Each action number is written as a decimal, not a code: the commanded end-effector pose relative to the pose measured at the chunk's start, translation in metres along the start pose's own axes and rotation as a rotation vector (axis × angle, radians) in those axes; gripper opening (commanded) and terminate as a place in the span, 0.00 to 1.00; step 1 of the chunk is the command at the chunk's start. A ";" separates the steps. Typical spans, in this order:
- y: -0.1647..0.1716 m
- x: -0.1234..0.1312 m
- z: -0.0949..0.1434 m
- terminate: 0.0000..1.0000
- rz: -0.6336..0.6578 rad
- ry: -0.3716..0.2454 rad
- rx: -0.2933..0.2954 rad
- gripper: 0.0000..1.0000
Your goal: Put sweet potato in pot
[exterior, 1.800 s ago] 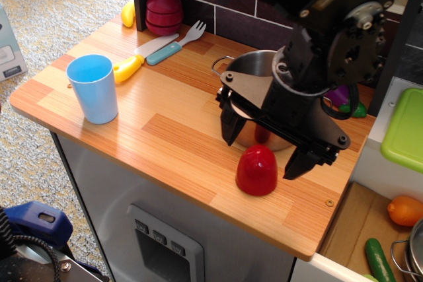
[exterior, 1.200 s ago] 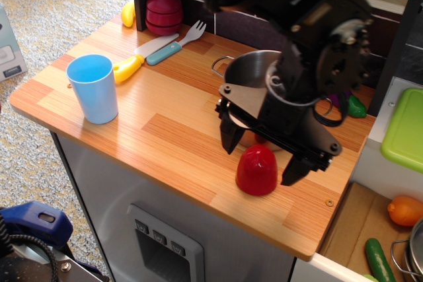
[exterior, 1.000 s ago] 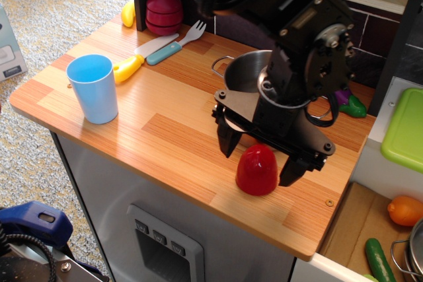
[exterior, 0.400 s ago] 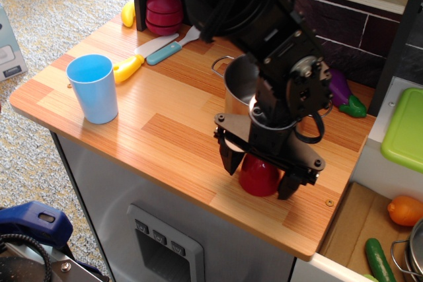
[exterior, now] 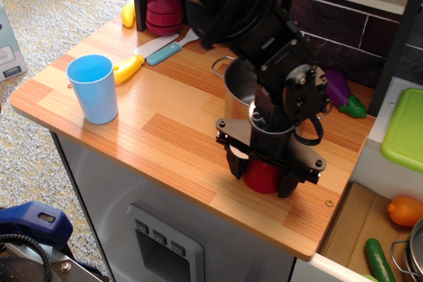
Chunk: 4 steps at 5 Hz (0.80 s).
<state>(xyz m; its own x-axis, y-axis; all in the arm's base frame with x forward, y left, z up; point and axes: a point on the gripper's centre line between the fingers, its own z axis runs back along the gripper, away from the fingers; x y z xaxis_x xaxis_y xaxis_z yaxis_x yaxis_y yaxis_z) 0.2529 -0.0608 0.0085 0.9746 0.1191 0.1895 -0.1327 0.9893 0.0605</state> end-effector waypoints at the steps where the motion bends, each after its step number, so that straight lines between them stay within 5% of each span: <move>1: -0.003 0.005 0.043 0.00 0.010 0.034 0.072 0.00; 2: 0.007 0.011 0.072 0.00 -0.003 0.039 0.136 0.00; 4: 0.017 0.043 0.105 0.00 -0.131 -0.056 0.209 0.00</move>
<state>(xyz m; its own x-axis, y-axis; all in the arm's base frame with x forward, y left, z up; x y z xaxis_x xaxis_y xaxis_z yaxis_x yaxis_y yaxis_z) 0.2804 -0.0452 0.1103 0.9805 -0.0678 0.1844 0.0143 0.9607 0.2773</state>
